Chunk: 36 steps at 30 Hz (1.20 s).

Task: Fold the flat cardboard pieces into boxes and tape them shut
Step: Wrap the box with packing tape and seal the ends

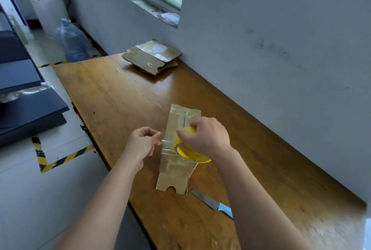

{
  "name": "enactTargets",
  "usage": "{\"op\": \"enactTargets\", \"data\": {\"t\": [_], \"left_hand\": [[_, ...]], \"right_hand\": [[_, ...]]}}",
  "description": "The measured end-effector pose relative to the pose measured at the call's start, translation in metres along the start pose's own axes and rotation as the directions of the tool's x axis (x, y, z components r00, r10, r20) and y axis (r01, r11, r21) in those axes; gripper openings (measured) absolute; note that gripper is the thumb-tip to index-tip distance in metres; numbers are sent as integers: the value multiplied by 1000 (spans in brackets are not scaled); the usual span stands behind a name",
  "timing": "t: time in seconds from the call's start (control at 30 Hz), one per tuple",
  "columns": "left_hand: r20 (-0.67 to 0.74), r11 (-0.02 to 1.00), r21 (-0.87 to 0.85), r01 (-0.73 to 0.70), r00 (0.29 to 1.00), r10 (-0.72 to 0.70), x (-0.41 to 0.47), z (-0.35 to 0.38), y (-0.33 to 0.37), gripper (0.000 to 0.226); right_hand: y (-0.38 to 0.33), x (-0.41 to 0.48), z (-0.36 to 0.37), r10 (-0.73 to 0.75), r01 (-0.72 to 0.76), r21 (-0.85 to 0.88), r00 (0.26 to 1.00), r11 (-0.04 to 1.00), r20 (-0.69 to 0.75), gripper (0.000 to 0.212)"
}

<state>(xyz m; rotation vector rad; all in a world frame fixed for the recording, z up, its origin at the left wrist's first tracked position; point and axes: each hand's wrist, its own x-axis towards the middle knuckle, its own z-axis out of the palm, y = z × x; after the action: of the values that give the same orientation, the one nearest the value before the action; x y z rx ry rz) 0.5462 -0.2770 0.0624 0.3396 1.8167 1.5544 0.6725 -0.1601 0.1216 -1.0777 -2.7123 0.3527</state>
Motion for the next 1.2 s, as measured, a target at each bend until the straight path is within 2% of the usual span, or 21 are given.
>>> {"op": "enactTargets", "data": {"t": [0.07,0.3,0.7,0.87,1.0,1.2], "left_hand": [[-3,999,-17,41,999,-42,2,0,-7,16],[9,987,-42,156,988,-156,11,1,-30,14],[28,973,-8,232,972,-231,22,2,-53,15],[27,971,-11,238,971,-237,22,10,-59,18],[47,966,-38,256,966,-254,21,14,-63,18],[36,934,128,333,940,-340,26,18,-58,18]], "right_hand": [[-1,0,2,-11,11,-15,1000,1000,21,33],[-14,2,9,-105,117,-164,991,979,81,40],[-35,21,20,-127,182,-299,973,937,195,46],[-34,26,22,-120,167,-248,973,954,196,49],[-28,25,26,-101,126,-139,980,982,173,44],[-24,23,33,-69,79,-65,986,995,150,38]]}}
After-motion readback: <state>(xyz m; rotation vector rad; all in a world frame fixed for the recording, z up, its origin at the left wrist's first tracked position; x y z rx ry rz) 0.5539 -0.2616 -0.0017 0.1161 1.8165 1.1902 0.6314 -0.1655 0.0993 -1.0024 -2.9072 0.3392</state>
